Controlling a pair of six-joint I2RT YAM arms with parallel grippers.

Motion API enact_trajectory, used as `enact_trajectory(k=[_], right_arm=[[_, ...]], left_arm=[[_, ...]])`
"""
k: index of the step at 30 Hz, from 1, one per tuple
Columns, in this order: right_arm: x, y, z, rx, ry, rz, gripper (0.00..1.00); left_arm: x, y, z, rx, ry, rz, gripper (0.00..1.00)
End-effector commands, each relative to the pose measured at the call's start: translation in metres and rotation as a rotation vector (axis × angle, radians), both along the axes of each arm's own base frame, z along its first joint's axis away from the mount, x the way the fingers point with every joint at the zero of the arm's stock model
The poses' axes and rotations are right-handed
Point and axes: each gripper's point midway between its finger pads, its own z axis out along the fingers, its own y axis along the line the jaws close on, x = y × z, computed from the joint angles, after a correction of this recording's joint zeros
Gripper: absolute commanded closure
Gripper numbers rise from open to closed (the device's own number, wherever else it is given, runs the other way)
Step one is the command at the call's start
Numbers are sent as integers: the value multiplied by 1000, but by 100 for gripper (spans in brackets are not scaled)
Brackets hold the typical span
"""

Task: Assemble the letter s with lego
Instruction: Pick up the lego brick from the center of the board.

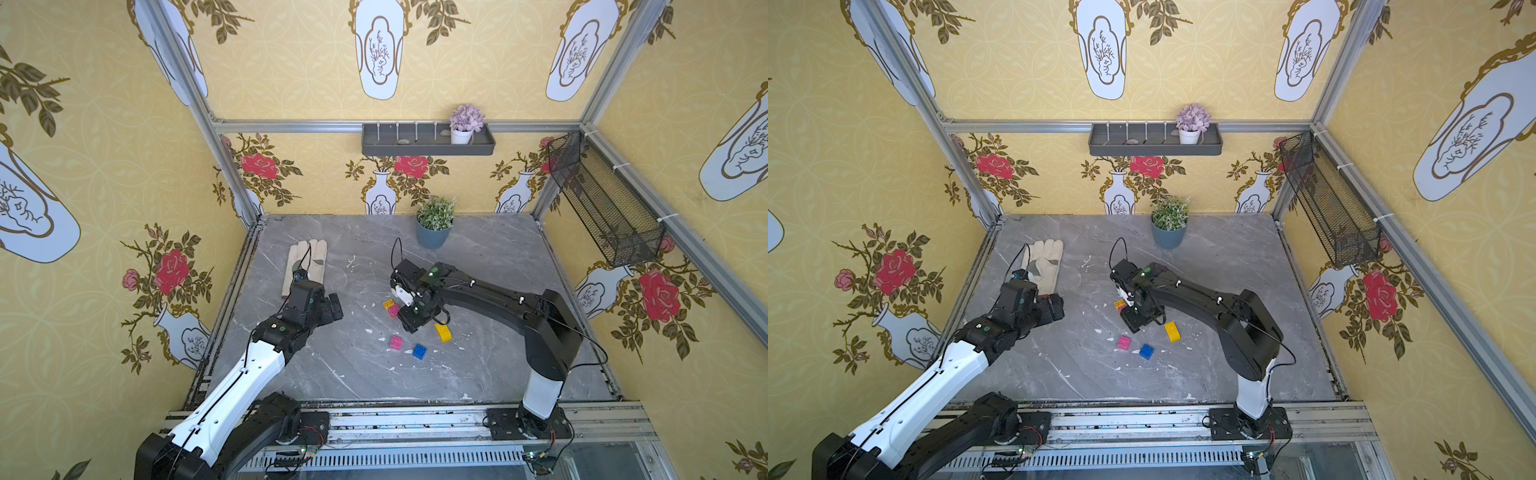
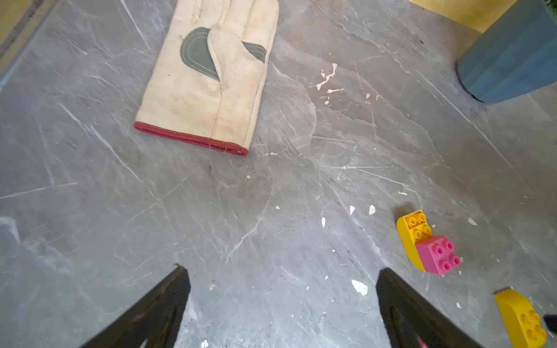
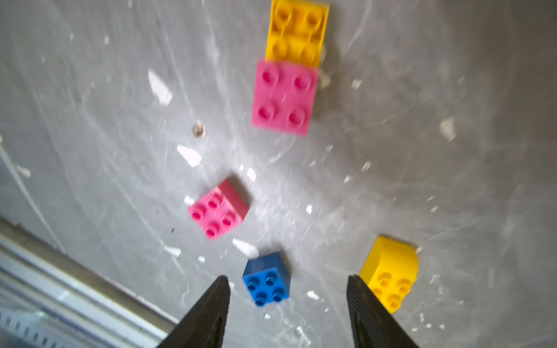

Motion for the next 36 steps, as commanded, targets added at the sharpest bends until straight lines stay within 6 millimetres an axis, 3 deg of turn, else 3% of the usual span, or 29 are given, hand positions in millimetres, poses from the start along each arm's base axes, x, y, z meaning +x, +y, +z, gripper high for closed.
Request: enact_trajectory(k=[1,8,26,36], right_arm=[[-20,12,-6,40,22,2,36],[-46,11,-38,-73,19,51,36],[-49,-13,-51,-152,-4,33,38],[-47,-14,-55,-143,-7,20,56]], left_arm=[[6,-18,0,-94,-19,-38,1],[5,-25,-7,-121,10,-56,1],[-2,-20,-11,-120,22,-41,1],[-5,-17,-13,-111,29,-29,1]])
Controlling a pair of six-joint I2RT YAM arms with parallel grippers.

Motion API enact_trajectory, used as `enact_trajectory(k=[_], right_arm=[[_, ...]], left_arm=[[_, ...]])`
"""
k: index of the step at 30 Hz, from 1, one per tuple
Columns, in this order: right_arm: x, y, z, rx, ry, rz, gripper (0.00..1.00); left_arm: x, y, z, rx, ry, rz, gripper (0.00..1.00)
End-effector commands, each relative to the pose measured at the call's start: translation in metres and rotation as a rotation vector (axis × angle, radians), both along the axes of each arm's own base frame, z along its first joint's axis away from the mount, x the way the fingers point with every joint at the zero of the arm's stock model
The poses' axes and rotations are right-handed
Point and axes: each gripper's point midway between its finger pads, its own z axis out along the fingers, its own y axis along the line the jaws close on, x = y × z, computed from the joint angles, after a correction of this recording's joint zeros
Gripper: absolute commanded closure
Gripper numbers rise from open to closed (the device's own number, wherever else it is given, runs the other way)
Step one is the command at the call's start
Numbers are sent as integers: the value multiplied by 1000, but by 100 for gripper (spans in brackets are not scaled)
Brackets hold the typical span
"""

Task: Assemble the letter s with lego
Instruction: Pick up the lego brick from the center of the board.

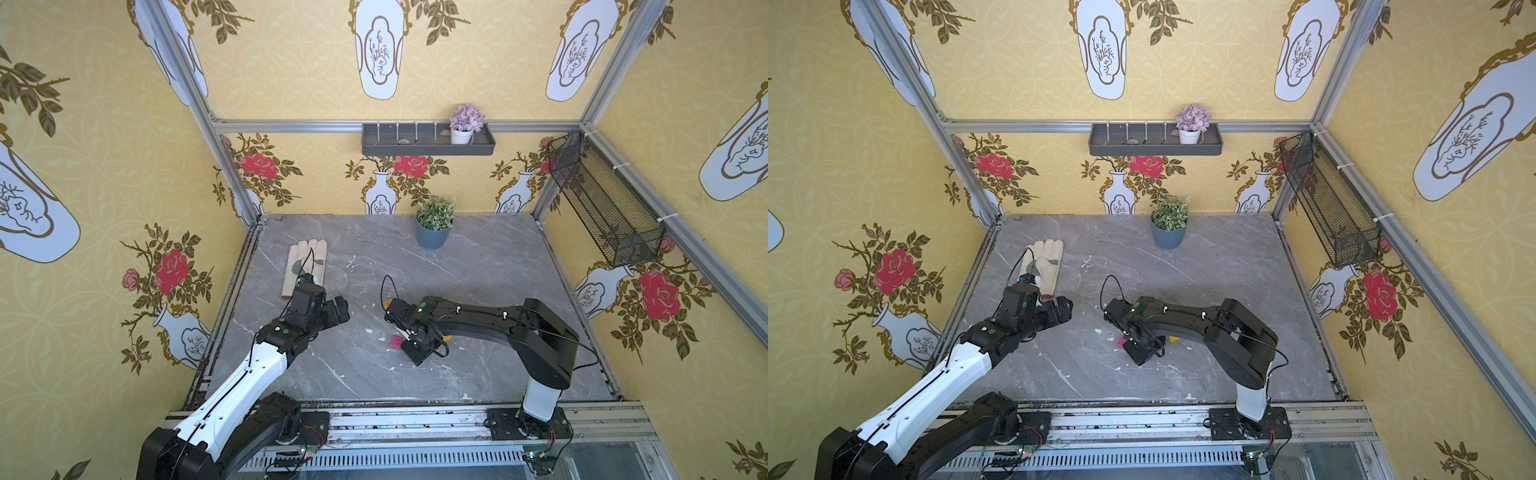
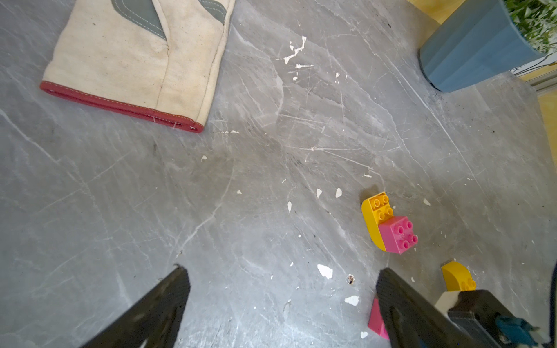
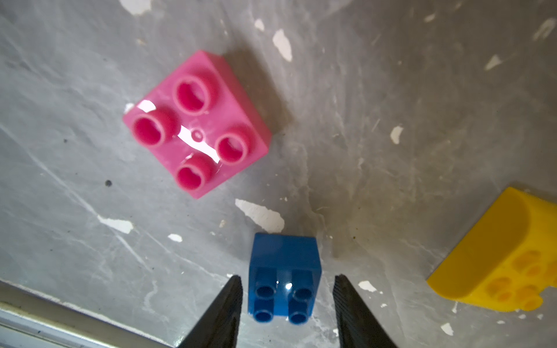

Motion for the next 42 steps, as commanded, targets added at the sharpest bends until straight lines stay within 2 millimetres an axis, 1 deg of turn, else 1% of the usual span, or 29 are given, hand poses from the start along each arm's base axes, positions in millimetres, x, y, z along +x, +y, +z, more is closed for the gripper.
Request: enact_trajectory(k=[1,4,7,9,11,16,19,21,26,30,34,36,39,42], right_arm=[[2,1,0,8,-11,-8,59],[3,0,0,6,-12,-11,63],[4,0,0,7,-12,-17,63],[4,1,1,10,-14,-26,67],[7,4,6,27,-22,-37,68],[24,24,37,109,-59,-71,68],[28,36,48,136,-64,-49,67],[29,41,49,139,-55,-28,67],[32,46,38,113,-2,-14,67],[38,55,40,119,7,-46,67],[39,61,40,133,13,-35,67],[37,63,38,130,24,-6,67],[32,69,37,140,26,83,67],[36,69,34,123,-1,152,67]], left_arm=[[-2,4,-4,12,11,14,1],[-3,4,-5,12,13,17,1],[-3,5,-5,13,10,18,1],[-3,5,-5,15,13,19,1],[-4,5,-5,14,12,18,1],[-3,5,-2,13,5,18,1],[-3,5,0,11,1,17,1],[-4,6,-1,13,0,17,1],[-6,7,1,13,-7,20,1],[-6,8,3,15,-10,22,1],[-6,8,3,18,-12,23,1],[-5,8,2,22,-10,20,1],[-5,8,1,28,-9,19,1],[-5,8,1,29,-9,17,1]])
